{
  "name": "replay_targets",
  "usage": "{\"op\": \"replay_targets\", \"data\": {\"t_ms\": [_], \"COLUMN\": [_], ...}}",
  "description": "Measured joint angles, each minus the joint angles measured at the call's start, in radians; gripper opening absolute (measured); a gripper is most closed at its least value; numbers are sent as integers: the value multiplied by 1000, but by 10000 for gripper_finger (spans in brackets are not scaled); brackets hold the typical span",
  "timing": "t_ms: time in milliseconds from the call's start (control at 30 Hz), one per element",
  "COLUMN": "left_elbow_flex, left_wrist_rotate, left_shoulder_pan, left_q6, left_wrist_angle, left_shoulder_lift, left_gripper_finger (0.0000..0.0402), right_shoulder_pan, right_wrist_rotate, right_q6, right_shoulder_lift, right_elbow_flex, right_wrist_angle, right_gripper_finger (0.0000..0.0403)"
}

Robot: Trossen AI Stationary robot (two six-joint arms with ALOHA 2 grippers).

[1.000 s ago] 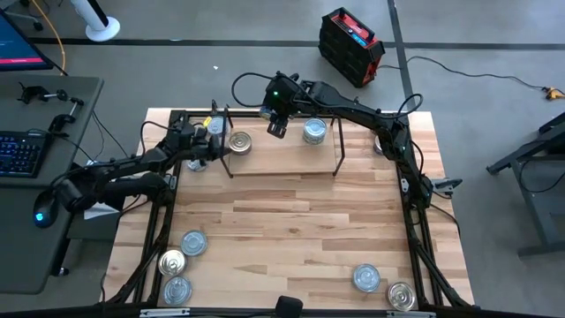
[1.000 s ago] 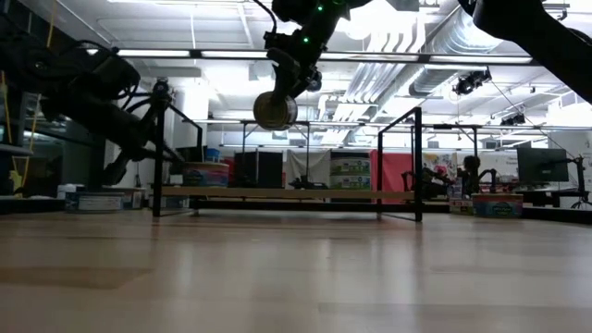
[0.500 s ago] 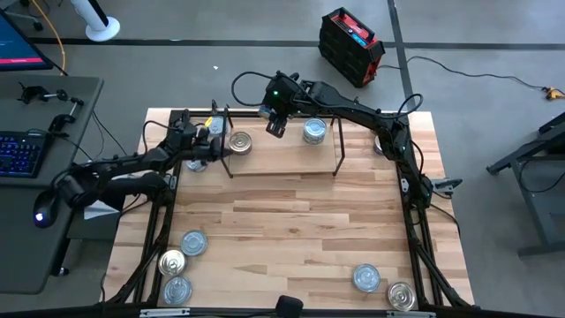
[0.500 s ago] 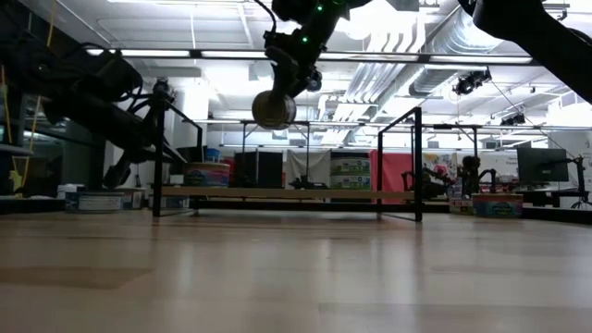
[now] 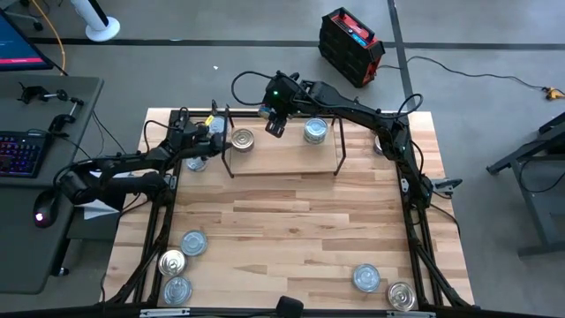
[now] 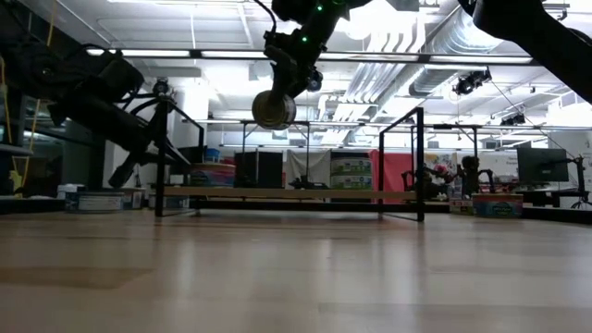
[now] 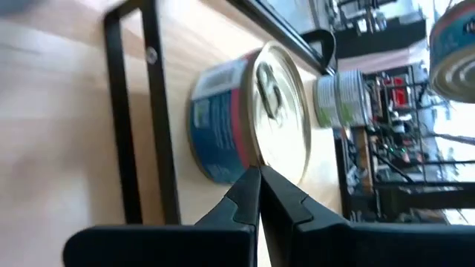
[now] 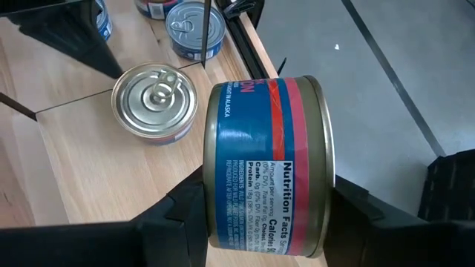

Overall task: Stack canned seafood by type on shelf
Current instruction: Put the blue and pink can on the shelf

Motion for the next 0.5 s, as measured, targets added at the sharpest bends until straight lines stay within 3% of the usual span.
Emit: {"op": "replay_targets", "data": {"t_ms": [267, 400, 500], "left_elbow_flex": [-1, -1, -1], "left_wrist_rotate": [-53, 100, 207], "left_shoulder_pan": [43, 109, 152], "left_q6": [20, -9, -24], "left_wrist_angle": [-5, -6, -35], "left_shoulder_lift": [-6, -56, -125], "left_gripper_finger": [0, 0, 0], "right_shoulder_pan": [4, 40, 113], "right_wrist_rotate": [-33, -159, -175], "right_q6": [-1, -20, -95], "right_shoulder_lift": [0, -3, -3], "right_elbow_flex": [0, 0, -12], "right_wrist_angle": [-1, -48, -175], "right_gripper_finger": [165, 165, 165]}}
